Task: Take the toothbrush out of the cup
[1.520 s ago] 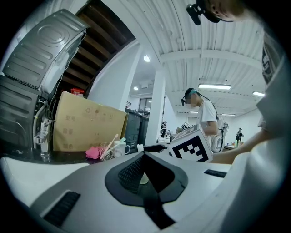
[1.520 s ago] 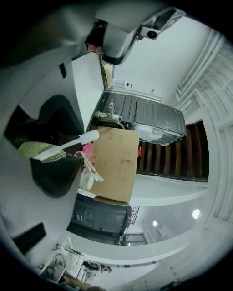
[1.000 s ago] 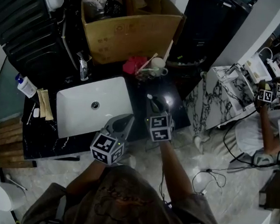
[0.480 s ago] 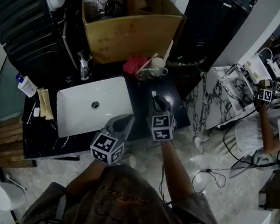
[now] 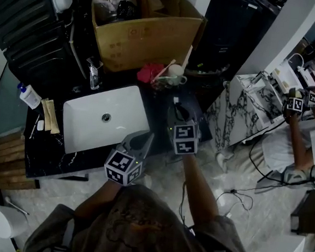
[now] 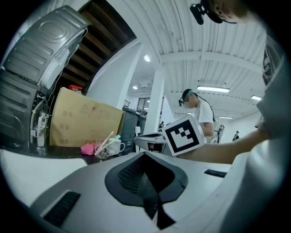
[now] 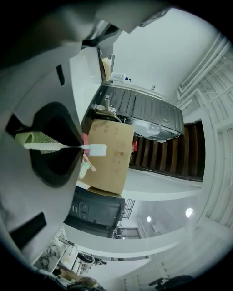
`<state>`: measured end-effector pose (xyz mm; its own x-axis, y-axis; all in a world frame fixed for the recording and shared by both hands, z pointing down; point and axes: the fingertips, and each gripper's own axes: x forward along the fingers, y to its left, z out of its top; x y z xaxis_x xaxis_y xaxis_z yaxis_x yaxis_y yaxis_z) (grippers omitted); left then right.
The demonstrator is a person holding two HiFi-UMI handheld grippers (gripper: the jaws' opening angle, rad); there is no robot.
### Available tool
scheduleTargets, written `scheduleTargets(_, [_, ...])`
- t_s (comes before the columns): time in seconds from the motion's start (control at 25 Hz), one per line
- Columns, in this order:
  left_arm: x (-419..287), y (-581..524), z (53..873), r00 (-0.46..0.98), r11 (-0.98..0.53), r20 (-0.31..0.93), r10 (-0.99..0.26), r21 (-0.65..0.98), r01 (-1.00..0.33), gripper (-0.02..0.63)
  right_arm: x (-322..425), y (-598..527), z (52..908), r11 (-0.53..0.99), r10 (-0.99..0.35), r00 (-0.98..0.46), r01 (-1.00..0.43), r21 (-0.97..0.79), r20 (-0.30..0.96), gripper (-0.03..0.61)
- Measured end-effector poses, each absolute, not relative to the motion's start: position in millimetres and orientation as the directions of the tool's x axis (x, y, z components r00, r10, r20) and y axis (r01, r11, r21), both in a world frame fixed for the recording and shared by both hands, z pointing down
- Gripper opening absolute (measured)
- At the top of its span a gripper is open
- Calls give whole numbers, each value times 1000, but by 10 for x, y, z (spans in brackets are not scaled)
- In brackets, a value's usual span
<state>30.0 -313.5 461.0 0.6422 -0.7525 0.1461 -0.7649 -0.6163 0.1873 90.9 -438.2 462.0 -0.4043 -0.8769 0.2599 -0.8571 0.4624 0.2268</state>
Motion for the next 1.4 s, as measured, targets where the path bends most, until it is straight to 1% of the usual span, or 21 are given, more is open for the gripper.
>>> scheduleTargets(0.32, [400, -3023, 4599, 662, -637, 139, -736, 188, -748, 2, 1086, -4463, 4111, 426, -902, -388, -875, 230, 191, 17])
scheduleTargets(0.52, [452, -2995, 4582, 669, -644, 134, -731, 188, -742, 2, 1221, -4345, 4015, 422, -902, -390, -886, 192, 183, 17])
scheduleTargets(0.76, [552, -2953, 4538, 683, -660, 127, -720, 182, -729, 2, 1355, -3937, 3735, 428, -902, -414, -894, 132, 122, 17])
scheduleTargets(1.04, [692, -2784, 4532, 706, -684, 127, -697, 178, -707, 2, 1483, -3336, 3549, 445, -895, -438, -891, 88, 82, 15])
scheduleTargets(1.4, [765, -2429, 4445, 718, -702, 143, -681, 152, -696, 2, 1566, -2603, 3545, 472, -881, -471, -881, 30, 32, 16])
